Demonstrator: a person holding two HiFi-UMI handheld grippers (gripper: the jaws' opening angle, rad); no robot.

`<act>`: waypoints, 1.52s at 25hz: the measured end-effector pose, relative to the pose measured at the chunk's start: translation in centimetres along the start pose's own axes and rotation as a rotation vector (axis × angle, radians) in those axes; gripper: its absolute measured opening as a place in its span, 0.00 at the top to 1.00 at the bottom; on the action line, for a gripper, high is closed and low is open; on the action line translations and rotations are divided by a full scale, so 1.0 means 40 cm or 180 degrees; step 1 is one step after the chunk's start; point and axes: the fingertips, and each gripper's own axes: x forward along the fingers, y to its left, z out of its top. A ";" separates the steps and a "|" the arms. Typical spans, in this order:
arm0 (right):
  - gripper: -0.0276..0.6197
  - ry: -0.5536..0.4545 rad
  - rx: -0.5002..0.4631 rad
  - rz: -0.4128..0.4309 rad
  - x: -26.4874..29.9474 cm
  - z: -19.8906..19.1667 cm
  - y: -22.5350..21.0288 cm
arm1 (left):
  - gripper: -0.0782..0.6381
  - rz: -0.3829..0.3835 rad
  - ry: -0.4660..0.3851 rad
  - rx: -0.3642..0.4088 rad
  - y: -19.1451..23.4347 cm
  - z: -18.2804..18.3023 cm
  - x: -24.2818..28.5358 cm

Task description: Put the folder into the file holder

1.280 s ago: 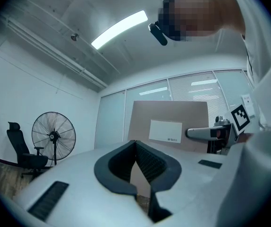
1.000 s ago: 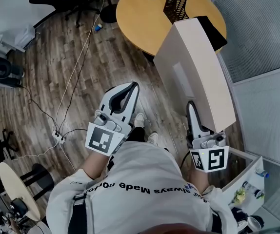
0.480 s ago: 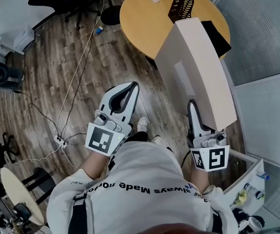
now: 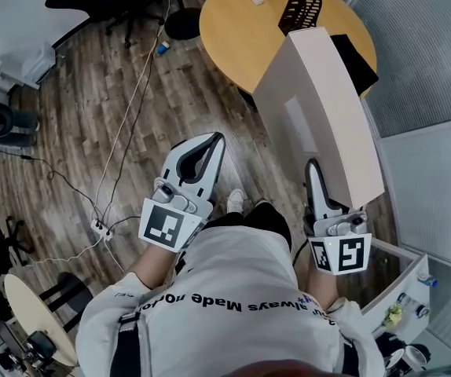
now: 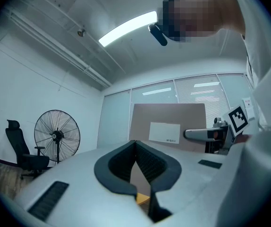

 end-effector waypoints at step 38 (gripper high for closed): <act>0.52 -0.0035 -0.0012 -0.0031 0.064 -0.007 -0.128 | 0.86 -0.0015 0.0063 -0.0023 -0.005 -0.029 0.128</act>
